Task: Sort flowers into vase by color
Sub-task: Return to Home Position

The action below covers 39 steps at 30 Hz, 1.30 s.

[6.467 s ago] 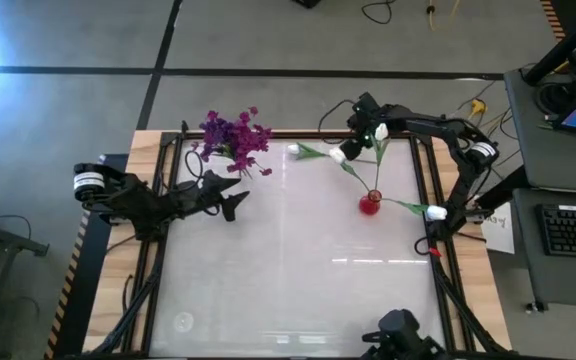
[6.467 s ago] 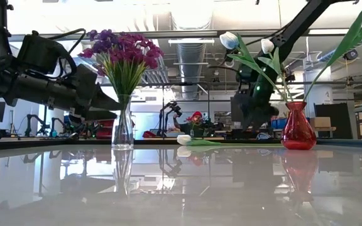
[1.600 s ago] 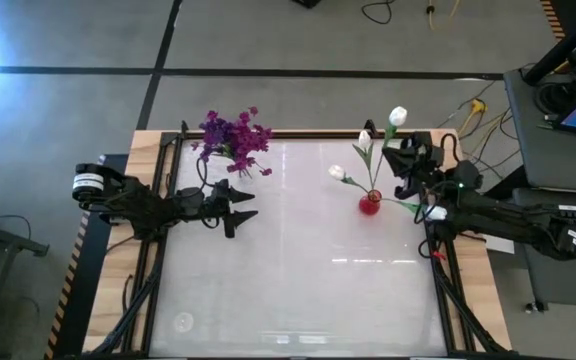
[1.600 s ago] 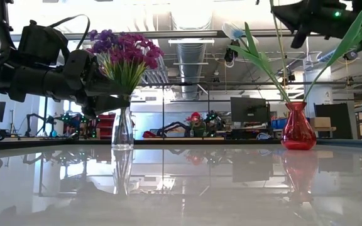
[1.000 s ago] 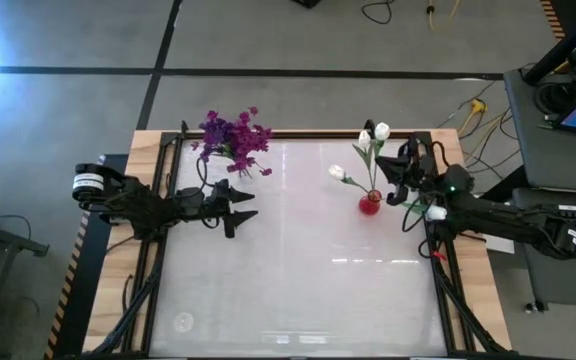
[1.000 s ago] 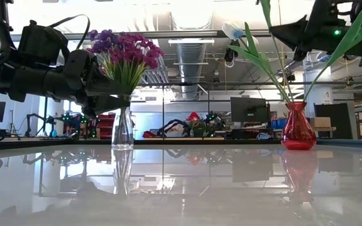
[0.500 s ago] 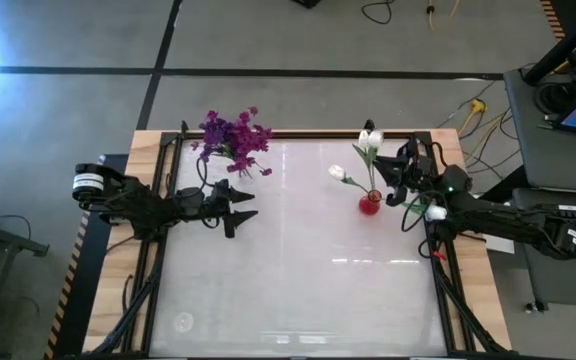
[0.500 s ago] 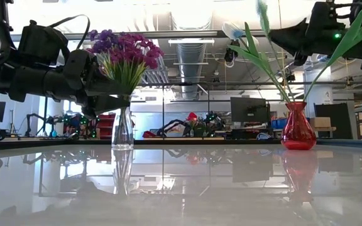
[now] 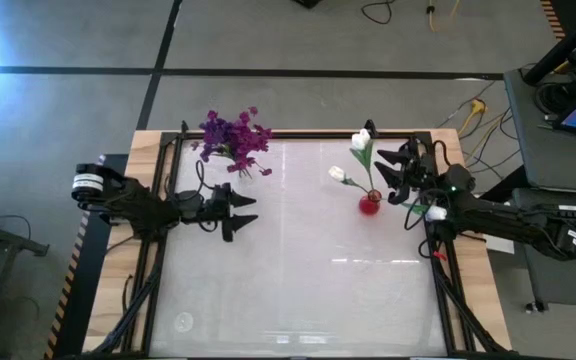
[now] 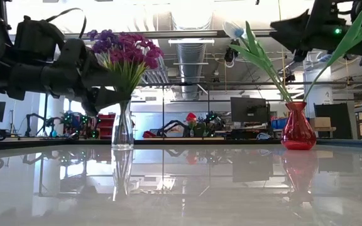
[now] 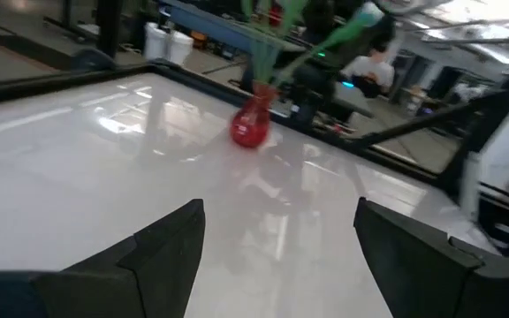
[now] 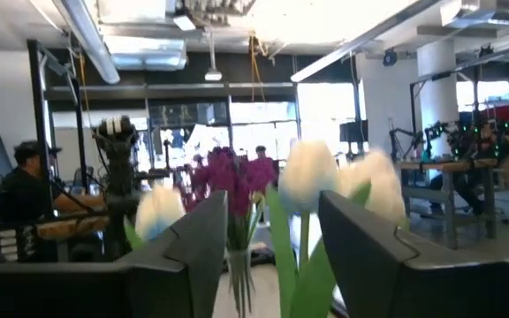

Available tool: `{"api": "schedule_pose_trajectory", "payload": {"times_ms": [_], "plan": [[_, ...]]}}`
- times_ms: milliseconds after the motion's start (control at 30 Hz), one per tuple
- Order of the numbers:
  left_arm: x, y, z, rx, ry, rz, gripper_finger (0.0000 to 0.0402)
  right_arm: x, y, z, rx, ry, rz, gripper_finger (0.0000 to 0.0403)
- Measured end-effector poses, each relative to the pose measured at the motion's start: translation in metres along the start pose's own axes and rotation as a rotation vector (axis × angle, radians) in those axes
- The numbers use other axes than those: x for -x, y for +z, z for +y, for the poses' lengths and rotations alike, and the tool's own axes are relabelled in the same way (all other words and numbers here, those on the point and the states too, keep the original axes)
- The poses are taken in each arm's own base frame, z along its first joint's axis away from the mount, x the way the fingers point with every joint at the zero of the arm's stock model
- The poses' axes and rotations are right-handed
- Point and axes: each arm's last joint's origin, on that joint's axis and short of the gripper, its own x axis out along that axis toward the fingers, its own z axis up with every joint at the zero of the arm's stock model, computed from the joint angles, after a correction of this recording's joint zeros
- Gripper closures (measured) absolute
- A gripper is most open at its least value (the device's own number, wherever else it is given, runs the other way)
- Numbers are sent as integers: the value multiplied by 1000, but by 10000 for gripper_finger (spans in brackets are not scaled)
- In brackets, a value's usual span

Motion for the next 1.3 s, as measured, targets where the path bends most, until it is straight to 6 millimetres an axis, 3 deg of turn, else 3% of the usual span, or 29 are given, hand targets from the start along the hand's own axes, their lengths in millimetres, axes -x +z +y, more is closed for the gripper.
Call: {"api": "schedule_pose_trajectory", "payload": {"times_ms": [200, 367, 533, 633, 767, 933, 1100, 1300], "plan": [[1, -1, -23, 15, -102, 1, 123, -13, 19, 1, -3, 32, 0, 212], [-4, 7, -31, -7, -78, -19, 125, -28, 48, 4, 61, 110, 58, 211], [-12, 23, -41, -30, -101, 15, 125, -30, 92, 13, 102, 259, -20, 211], [-11, 47, -55, -88, -152, -66, 126, -22, 109, 18, 127, 291, -63, 211], [9, 72, -69, -173, -216, -131, 126, -11, 113, 21, 152, 290, -77, 217], [39, 84, -70, -217, -144, -40, 126, -2, 109, 22, 157, 291, -93, 230], [63, 89, -64, -250, -100, -13, 126, 1, 105, 23, 166, 301, -92, 239], [77, 73, -54, -266, -100, -18, 126, 6, 95, 22, 191, 299, -85, 246]]}}
